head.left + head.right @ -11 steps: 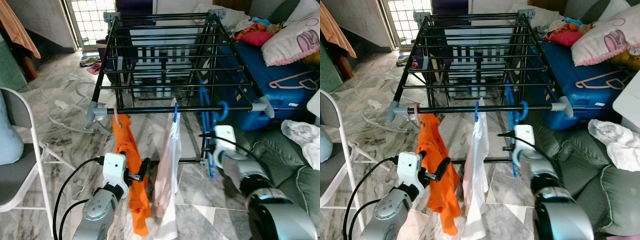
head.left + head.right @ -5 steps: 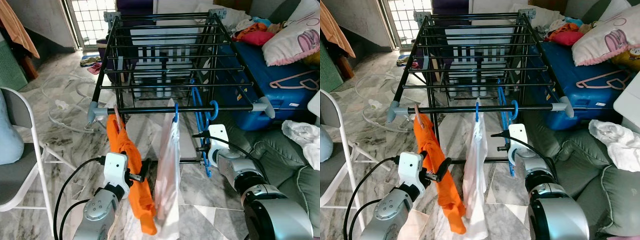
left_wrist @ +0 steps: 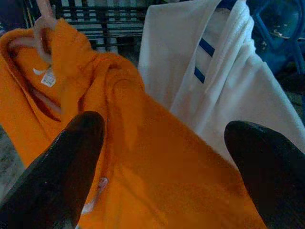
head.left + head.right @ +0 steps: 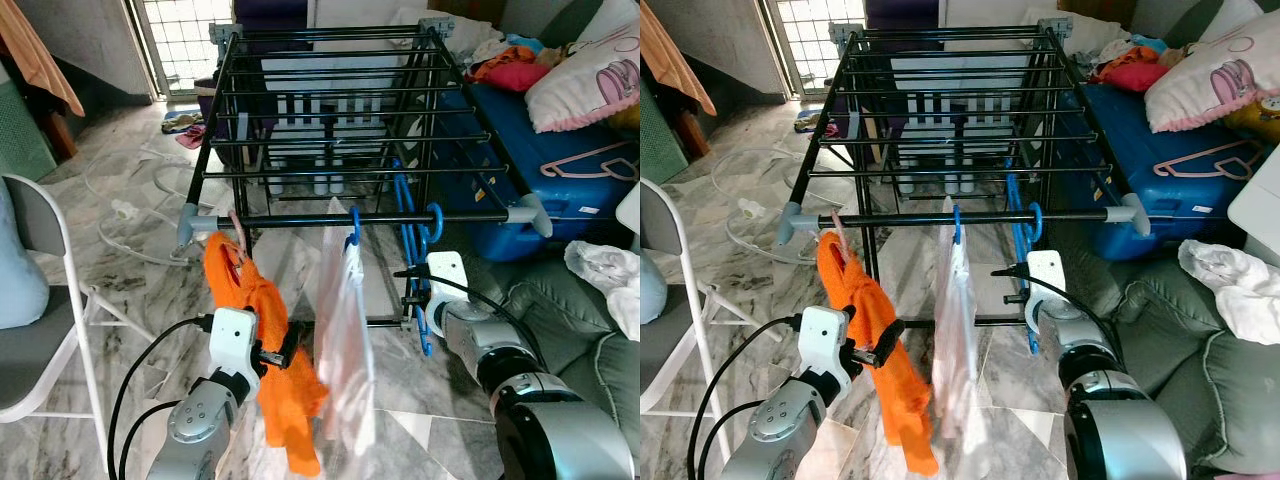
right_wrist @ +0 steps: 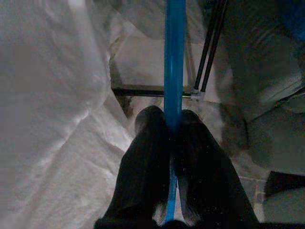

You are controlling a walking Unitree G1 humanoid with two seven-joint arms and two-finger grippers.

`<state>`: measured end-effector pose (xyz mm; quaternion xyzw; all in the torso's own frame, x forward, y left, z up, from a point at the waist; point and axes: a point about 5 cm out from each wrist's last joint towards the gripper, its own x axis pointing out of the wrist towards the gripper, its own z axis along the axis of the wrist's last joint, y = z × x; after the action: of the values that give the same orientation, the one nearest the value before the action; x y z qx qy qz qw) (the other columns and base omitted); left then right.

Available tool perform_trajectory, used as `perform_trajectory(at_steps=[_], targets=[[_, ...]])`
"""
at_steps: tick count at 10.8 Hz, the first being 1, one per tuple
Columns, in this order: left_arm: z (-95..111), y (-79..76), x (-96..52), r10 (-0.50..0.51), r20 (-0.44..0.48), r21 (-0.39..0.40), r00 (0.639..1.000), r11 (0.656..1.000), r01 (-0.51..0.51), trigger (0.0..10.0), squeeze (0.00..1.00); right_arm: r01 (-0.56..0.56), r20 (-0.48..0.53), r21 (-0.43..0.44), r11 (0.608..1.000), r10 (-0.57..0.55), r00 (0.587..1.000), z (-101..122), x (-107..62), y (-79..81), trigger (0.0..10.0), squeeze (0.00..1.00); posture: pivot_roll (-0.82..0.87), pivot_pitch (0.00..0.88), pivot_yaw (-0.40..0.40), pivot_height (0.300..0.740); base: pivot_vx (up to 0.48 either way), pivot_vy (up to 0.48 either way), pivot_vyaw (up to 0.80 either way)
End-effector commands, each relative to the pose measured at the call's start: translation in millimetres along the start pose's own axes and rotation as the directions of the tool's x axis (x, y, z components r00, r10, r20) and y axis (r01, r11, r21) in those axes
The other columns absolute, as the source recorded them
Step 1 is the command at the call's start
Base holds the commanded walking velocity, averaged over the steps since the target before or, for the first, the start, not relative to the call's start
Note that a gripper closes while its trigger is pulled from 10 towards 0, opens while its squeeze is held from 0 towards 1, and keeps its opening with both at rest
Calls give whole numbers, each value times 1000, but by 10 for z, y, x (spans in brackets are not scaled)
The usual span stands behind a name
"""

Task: Hang hanger

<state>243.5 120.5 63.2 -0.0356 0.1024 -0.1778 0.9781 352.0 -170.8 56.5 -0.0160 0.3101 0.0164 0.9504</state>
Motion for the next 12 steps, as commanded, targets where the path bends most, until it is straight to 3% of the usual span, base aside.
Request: perform_trajectory(at_steps=[1,3,7,12], targets=[[23,2,-11,-4,1,13,1000,1000,4,10000,0,17,-47,25,1000,-16,999,-126,-2,-45,10000,1000,18,0,23,740,0,0,0],[15,5,-16,0,-2,12,1000,1000,0,10000,0,18,17,-27,999,-18,1000,-20,-9,-40,10000,1000,18,0,21,740,0,0,0],[7,-8,-12,-4,-4,4,1000,1000,4,10000,0,48,129,-118,992,-33,991,-36,-83,-115,10000,1000,-5,0,28,740,0,0,0],[24,-8,-46,11,5,-5,1000,1000,-11,10000,0,100,222,-144,985,-66,973,-121,-241,-234,10000,1000,-15,0,23,740,0,0,0]])
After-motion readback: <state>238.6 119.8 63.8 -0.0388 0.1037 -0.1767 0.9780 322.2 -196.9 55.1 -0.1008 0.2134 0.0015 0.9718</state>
